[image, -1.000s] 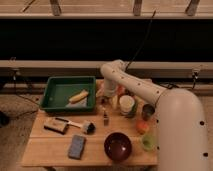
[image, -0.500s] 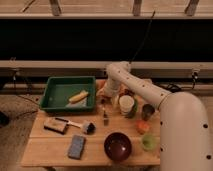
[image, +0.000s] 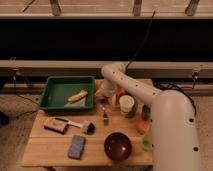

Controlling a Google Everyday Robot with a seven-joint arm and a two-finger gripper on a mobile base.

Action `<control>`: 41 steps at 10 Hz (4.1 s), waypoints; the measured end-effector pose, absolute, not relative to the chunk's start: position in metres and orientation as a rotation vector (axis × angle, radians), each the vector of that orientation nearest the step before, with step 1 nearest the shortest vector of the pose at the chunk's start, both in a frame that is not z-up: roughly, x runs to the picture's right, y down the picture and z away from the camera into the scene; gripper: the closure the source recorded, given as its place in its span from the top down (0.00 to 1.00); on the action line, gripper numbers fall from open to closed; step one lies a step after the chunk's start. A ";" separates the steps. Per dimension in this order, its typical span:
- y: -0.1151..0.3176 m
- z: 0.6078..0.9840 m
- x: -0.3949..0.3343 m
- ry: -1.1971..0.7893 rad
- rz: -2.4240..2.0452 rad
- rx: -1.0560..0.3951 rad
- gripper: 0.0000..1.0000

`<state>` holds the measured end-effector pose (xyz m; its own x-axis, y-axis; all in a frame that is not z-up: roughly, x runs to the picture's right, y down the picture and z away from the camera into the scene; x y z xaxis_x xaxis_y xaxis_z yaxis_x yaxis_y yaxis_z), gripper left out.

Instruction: Place fork in paper cup

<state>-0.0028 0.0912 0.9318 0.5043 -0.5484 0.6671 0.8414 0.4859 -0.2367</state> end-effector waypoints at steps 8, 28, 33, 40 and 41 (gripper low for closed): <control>0.105 0.947 -0.009 -0.528 -0.979 -0.658 0.80; 0.099 0.927 0.007 -0.510 -0.987 -0.658 0.00; 0.086 0.914 0.011 -0.488 -0.999 -0.616 0.00; 0.060 0.862 0.019 -0.467 -1.021 -0.535 0.00; 0.057 0.854 0.021 -0.457 -1.025 -0.523 0.00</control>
